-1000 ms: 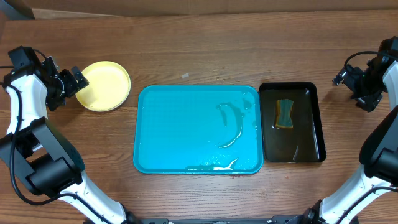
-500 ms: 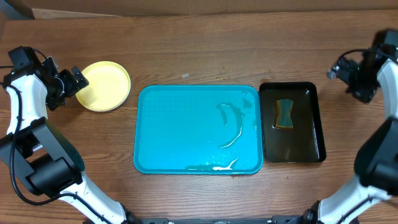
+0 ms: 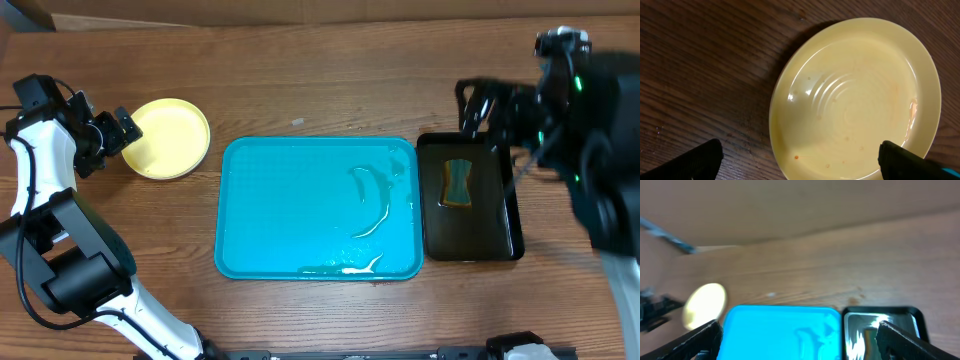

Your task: Clean dirty plates on tray and stack at the side

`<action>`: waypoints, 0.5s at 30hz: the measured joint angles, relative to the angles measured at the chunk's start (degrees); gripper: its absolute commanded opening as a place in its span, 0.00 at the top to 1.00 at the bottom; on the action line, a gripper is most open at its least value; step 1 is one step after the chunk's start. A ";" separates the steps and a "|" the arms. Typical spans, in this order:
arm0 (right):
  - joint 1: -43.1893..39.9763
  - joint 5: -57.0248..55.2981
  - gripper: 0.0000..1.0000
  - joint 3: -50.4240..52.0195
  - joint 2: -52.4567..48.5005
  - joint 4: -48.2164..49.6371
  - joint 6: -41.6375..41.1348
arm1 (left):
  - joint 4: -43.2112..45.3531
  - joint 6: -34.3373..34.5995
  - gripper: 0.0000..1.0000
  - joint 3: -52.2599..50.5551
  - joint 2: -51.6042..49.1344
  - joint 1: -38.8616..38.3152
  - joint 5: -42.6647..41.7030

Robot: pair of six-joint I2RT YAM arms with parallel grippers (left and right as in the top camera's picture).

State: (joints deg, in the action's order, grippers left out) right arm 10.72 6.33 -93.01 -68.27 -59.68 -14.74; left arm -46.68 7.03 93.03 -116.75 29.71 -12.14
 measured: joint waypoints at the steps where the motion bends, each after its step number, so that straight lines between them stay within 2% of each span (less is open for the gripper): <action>1: 0.61 -0.15 0.00 0.00 2.08 -0.04 0.09 | 0.00 0.00 0.00 0.00 0.00 0.00 0.02; 8: 0.68 -0.90 0.00 3.63 18.69 4.46 3.48 | 0.00 0.00 0.00 0.00 0.00 0.00 0.02; 12: 0.66 -1.38 0.00 12.24 29.55 12.44 5.55 | 0.00 0.00 0.00 0.00 0.00 0.00 0.02; 15: 0.66 -1.92 0.00 22.56 37.97 19.74 6.29 | 0.00 0.00 0.00 0.00 0.00 0.00 0.02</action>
State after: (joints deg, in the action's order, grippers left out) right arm 11.38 4.40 -70.46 -30.30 -39.94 -8.45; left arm -46.68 7.03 93.03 -116.75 29.71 -12.12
